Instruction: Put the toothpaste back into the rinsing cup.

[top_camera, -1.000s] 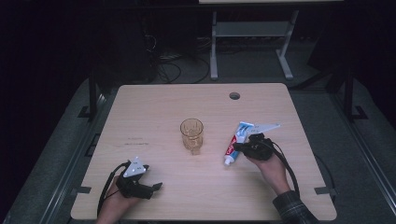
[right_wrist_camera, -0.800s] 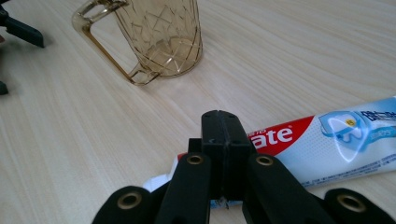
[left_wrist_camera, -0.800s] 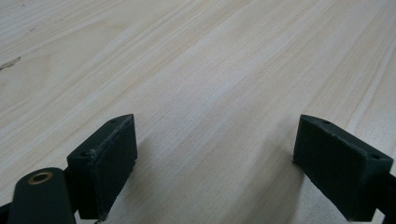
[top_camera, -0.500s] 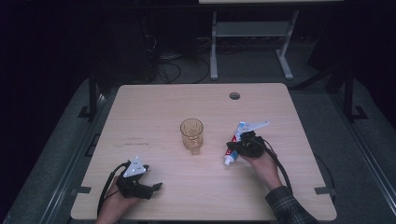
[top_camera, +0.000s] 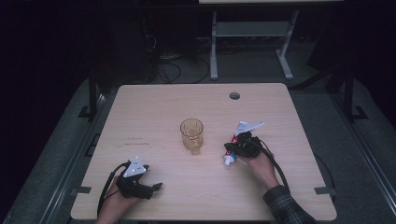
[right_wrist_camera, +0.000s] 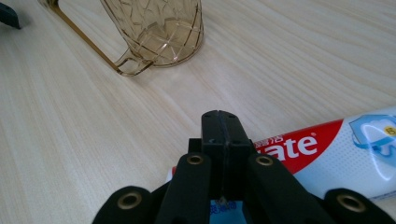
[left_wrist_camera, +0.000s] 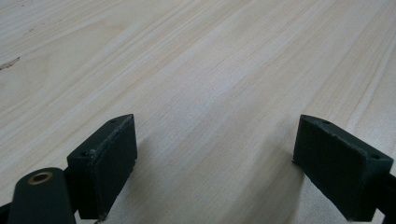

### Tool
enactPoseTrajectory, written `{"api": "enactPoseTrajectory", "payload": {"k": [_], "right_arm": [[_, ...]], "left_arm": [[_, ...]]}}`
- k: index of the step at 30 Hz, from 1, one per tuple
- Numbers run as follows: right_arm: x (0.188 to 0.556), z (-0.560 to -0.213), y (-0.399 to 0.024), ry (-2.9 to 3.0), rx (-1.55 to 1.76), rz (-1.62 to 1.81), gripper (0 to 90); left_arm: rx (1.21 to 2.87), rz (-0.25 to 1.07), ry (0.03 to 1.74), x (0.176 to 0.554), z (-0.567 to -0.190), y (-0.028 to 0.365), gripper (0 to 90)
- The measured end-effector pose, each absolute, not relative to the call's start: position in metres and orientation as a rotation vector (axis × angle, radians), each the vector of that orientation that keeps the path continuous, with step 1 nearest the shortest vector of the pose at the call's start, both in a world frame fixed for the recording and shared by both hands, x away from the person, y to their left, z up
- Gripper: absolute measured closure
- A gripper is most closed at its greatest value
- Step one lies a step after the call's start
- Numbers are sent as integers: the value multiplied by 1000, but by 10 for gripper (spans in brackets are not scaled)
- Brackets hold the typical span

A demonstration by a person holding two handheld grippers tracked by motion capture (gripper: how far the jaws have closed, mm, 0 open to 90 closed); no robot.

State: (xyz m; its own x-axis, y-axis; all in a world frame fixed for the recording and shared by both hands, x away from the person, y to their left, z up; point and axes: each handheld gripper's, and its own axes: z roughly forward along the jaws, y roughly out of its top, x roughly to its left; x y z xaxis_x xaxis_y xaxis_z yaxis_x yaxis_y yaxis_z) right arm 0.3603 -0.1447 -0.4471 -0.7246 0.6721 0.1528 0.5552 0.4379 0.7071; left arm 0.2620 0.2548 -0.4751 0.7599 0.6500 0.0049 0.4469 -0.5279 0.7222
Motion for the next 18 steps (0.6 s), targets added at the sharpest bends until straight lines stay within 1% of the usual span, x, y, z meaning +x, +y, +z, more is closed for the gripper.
{"api": "enactPoseTrajectory", "payload": {"k": [18], "right_arm": [[352,-445,-154,2550,1094,1096,898]], "left_arm": [[2217,355,816,262,-475,255,128]]}}
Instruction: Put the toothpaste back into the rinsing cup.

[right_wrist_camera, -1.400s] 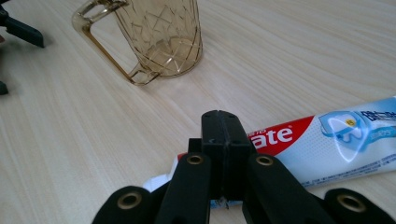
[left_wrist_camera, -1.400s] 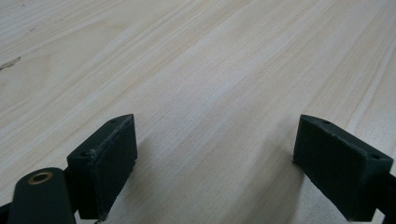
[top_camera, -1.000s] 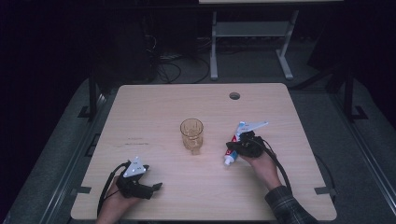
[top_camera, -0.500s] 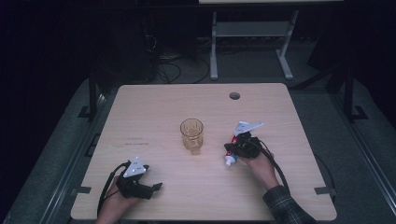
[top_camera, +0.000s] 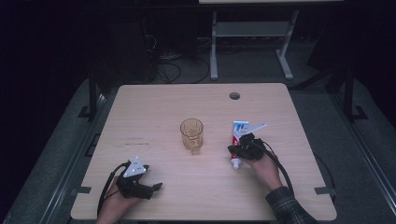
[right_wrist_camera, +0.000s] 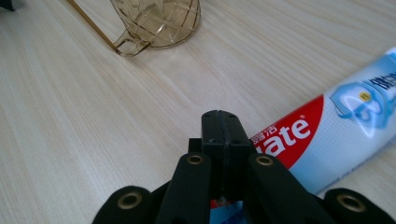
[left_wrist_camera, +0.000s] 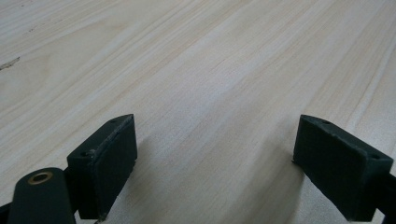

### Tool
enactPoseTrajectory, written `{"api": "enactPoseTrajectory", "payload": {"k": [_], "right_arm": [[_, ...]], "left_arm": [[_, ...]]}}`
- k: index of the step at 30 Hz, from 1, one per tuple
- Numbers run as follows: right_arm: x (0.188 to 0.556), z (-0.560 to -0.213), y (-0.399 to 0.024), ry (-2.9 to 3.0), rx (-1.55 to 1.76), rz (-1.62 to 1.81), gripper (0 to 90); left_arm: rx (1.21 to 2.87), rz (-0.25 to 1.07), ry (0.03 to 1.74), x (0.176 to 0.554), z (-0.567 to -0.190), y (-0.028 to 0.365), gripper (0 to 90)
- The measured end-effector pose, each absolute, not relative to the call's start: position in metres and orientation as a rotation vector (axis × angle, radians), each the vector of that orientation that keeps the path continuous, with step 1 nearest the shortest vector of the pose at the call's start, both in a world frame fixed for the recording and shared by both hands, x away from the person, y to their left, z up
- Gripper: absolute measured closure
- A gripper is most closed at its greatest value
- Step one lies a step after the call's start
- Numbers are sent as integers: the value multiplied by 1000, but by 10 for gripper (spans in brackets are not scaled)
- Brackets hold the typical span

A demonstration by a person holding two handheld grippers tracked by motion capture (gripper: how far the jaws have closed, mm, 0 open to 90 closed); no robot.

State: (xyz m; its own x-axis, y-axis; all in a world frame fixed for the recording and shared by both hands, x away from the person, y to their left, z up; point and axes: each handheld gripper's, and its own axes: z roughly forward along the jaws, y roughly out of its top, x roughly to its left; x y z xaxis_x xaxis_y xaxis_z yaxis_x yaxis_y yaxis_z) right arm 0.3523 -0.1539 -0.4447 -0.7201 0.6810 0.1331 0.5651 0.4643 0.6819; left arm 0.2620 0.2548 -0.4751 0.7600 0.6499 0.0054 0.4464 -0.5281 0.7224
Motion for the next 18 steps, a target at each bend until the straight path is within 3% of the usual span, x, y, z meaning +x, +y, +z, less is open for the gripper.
{"api": "enactPoseTrajectory", "payload": {"k": [18], "right_arm": [[344,-444,-179,2510,1170,1072,899]], "left_arm": [[2216,355,817,262,-475,255,128]]}}
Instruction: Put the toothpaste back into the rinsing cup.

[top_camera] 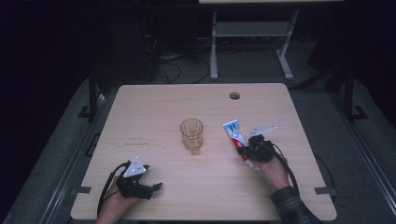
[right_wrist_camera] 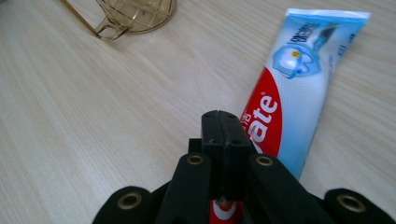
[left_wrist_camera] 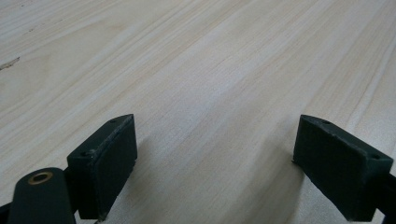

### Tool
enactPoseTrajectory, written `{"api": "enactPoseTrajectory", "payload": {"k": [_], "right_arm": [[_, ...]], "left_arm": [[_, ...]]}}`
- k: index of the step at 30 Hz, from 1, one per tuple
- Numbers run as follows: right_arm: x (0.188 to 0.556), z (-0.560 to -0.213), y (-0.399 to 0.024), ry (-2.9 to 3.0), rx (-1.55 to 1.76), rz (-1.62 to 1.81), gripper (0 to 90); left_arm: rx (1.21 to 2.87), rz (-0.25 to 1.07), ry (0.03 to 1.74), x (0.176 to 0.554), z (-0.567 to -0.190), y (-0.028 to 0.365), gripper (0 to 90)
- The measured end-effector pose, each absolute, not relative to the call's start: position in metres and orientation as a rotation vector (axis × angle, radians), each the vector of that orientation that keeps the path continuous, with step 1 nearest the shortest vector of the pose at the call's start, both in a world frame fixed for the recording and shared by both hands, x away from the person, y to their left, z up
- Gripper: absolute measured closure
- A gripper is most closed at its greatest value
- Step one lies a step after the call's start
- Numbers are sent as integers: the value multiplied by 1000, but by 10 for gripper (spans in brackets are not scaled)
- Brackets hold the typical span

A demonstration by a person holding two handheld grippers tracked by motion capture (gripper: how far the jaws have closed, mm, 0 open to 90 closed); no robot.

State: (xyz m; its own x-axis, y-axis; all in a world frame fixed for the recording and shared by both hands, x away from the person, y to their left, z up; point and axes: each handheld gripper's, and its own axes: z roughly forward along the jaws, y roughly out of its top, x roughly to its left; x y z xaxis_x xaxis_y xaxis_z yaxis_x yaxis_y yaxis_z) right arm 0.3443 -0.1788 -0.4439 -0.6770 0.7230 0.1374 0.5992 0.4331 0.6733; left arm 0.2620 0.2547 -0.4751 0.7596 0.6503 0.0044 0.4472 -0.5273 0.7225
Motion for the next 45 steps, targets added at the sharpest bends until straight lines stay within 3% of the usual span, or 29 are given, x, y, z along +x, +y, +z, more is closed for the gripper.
{"api": "enactPoseTrajectory", "payload": {"k": [25,45], "right_arm": [[348,-433,-195,2455,1205,1110,891],[372,-414,-205,2405,1265,1104,635]], "left_arm": [[2218,353,815,262,-475,254,128],[2220,351,809,262,-475,254,128]]}}
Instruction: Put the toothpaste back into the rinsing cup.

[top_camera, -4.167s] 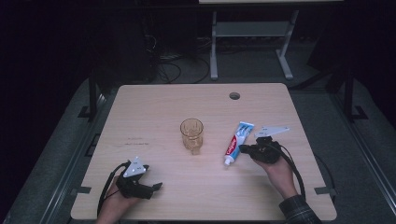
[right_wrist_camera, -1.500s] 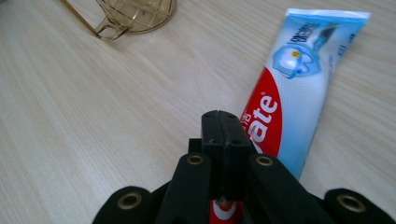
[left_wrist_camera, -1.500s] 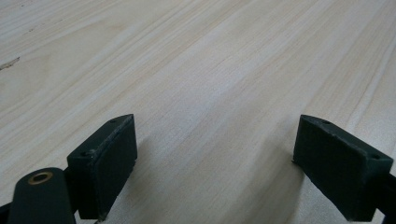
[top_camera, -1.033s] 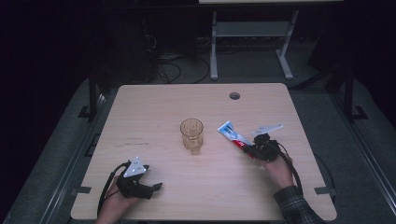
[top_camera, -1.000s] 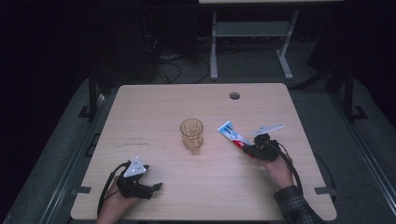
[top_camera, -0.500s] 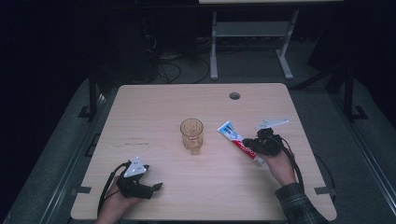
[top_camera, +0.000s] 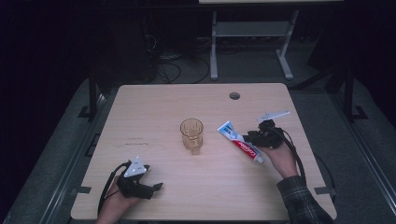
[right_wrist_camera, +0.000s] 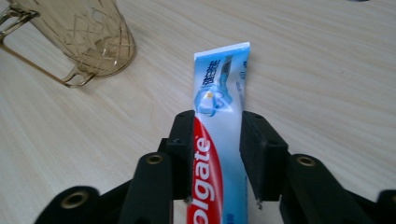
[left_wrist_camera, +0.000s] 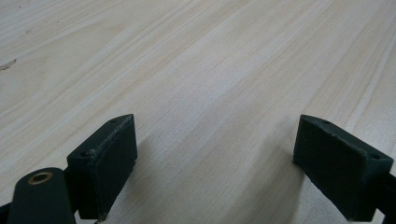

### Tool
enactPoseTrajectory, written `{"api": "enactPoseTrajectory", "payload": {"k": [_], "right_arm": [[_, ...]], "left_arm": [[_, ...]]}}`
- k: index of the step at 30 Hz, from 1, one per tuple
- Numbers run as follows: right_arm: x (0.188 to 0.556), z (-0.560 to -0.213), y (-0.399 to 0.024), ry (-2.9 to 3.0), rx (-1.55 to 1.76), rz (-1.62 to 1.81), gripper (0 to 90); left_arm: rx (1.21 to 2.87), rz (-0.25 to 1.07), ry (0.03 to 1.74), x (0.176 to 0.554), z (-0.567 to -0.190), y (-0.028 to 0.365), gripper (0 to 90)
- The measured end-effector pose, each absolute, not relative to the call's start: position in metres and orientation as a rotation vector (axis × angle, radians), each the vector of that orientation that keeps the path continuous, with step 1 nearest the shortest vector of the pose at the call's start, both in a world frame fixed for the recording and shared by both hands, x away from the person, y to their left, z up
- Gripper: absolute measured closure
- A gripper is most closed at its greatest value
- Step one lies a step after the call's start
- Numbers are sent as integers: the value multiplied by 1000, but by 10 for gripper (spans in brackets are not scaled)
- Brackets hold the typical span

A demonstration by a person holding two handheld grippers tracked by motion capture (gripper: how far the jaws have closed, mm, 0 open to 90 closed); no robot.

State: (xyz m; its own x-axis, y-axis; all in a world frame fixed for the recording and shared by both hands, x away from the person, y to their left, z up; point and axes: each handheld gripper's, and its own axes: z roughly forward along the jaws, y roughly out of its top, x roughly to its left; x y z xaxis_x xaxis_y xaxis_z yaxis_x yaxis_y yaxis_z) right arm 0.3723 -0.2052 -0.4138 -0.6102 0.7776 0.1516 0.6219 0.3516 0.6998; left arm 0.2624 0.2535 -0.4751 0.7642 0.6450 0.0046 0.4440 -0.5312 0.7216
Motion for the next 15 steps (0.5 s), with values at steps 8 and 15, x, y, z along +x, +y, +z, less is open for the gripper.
{"api": "enactPoseTrajectory", "payload": {"k": [8,15], "right_arm": [[385,-409,-202,2415,1271,1058,478],[396,-408,-198,2430,1269,1021,418]], "left_arm": [[2219,349,806,262,-475,253,128],[2220,348,803,262,-475,253,128]]}}
